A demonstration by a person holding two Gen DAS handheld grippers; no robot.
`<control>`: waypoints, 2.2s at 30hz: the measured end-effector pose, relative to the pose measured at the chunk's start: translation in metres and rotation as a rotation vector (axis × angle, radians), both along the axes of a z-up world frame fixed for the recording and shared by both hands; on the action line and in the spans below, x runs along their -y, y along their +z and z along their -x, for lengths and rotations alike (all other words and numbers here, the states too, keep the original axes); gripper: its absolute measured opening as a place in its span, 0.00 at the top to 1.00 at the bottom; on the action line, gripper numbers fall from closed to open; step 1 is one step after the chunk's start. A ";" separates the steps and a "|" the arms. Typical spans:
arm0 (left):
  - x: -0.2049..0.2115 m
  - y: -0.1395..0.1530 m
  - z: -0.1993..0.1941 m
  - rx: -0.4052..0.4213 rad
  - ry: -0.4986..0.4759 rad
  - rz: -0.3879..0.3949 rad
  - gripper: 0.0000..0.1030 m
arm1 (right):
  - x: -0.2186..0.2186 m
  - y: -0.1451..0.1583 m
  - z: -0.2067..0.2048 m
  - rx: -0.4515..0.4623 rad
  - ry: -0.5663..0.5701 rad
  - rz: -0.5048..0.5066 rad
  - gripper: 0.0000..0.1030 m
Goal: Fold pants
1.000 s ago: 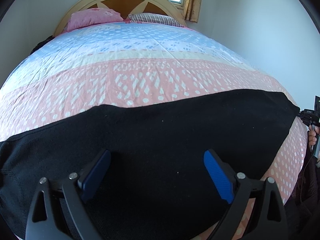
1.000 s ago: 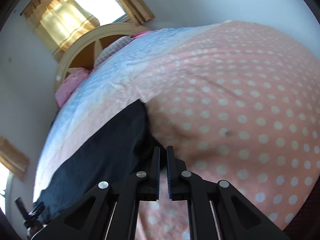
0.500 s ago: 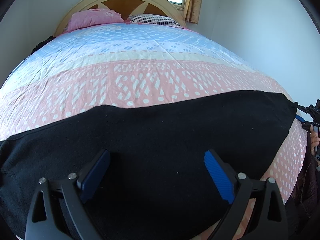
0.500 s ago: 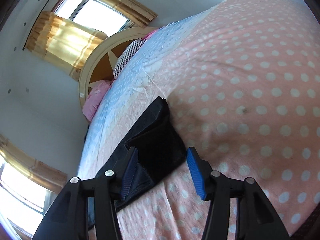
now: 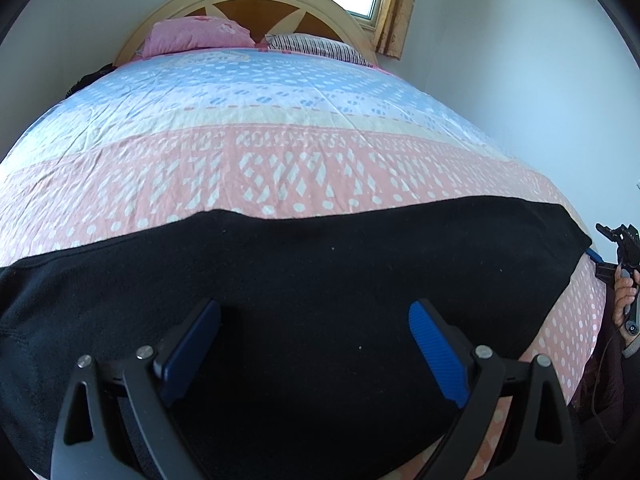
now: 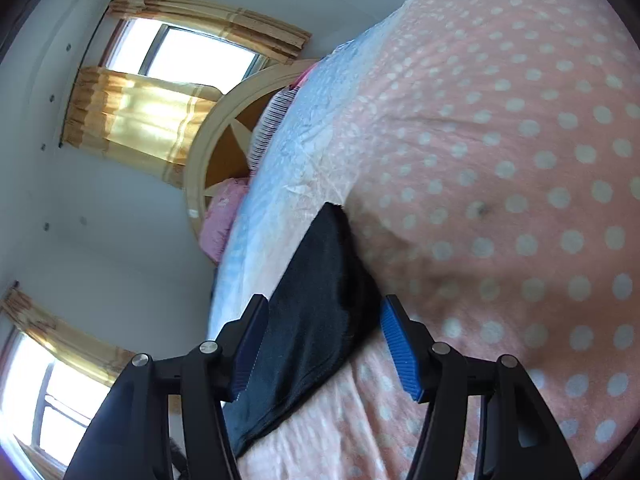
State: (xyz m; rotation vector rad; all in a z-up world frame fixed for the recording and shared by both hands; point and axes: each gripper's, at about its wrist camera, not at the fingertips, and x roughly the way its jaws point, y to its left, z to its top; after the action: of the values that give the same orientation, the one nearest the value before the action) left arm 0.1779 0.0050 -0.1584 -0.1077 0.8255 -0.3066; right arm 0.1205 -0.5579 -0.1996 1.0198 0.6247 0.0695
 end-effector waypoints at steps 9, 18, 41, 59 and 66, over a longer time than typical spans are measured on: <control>0.002 -0.001 -0.001 -0.006 -0.007 -0.009 0.03 | -0.013 0.002 -0.024 -0.045 0.014 0.098 0.61; -0.005 0.004 0.006 0.016 0.016 0.033 0.03 | -0.061 0.059 -0.028 0.020 0.036 0.309 0.88; 0.002 0.016 0.020 0.007 -0.052 0.162 0.03 | -0.389 0.029 -0.049 0.121 0.746 0.954 0.73; 0.134 0.031 -0.022 -0.100 -0.338 0.220 0.17 | -0.243 0.064 -0.021 0.268 0.318 0.545 0.49; 0.182 0.016 -0.046 -0.179 -0.334 0.196 0.39 | -0.222 0.062 -0.016 0.247 0.225 0.528 0.47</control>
State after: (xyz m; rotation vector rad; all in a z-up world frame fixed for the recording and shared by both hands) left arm 0.2236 -0.1774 -0.1422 -0.1828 0.9903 -0.7003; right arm 0.1364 -0.3356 -0.1374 0.4192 0.4916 0.2130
